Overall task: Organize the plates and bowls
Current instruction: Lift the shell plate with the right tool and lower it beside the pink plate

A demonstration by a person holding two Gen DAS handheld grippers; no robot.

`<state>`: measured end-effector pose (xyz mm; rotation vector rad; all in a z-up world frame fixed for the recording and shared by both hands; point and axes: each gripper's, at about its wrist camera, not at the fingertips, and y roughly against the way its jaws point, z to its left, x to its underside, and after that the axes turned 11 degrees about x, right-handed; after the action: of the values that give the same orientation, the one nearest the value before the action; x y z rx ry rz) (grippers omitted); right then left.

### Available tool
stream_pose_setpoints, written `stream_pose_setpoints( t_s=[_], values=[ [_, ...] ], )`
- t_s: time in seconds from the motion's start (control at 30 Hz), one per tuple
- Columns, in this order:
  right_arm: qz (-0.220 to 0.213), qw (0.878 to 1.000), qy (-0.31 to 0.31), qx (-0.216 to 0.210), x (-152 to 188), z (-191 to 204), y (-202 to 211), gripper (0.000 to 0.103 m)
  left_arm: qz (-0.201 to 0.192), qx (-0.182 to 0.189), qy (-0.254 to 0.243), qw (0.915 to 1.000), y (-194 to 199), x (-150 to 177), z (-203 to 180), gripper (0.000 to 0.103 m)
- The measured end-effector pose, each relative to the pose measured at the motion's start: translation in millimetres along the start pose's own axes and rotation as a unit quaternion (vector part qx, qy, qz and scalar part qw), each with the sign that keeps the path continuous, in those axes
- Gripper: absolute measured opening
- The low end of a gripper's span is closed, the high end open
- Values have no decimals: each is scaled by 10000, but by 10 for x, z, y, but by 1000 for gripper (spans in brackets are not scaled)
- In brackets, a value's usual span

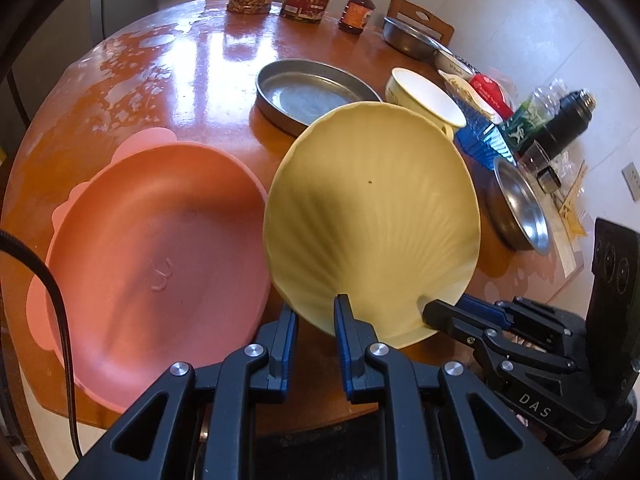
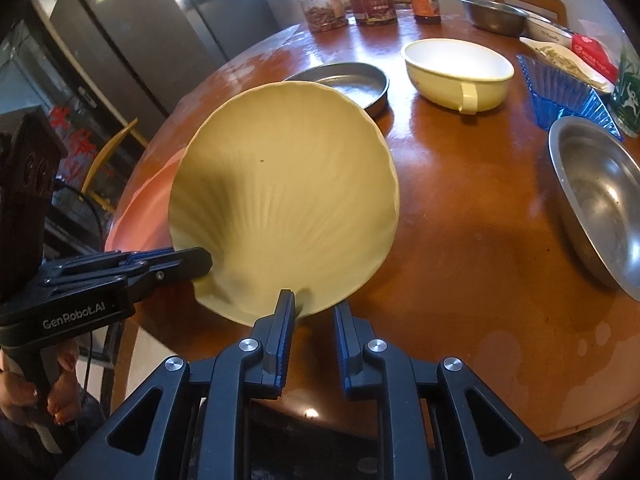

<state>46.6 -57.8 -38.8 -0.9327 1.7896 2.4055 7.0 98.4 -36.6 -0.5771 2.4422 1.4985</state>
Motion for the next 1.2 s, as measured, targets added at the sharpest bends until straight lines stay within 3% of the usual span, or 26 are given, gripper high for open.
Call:
stream_pose_setpoints(
  t_s=[0.47,0.87,1.2],
  values=[
    [98,9998,124,136,114,-140,104,20,154,203,216,9994,-73,151,-160,21],
    [317,9989,348,21,85,-14,53,22,228,-52,426,9988,-58,191,-84,22],
    [176,9988,434,118,29,21,73,40,228,-233,409,9986,-29,198,-81,23]
  ],
)
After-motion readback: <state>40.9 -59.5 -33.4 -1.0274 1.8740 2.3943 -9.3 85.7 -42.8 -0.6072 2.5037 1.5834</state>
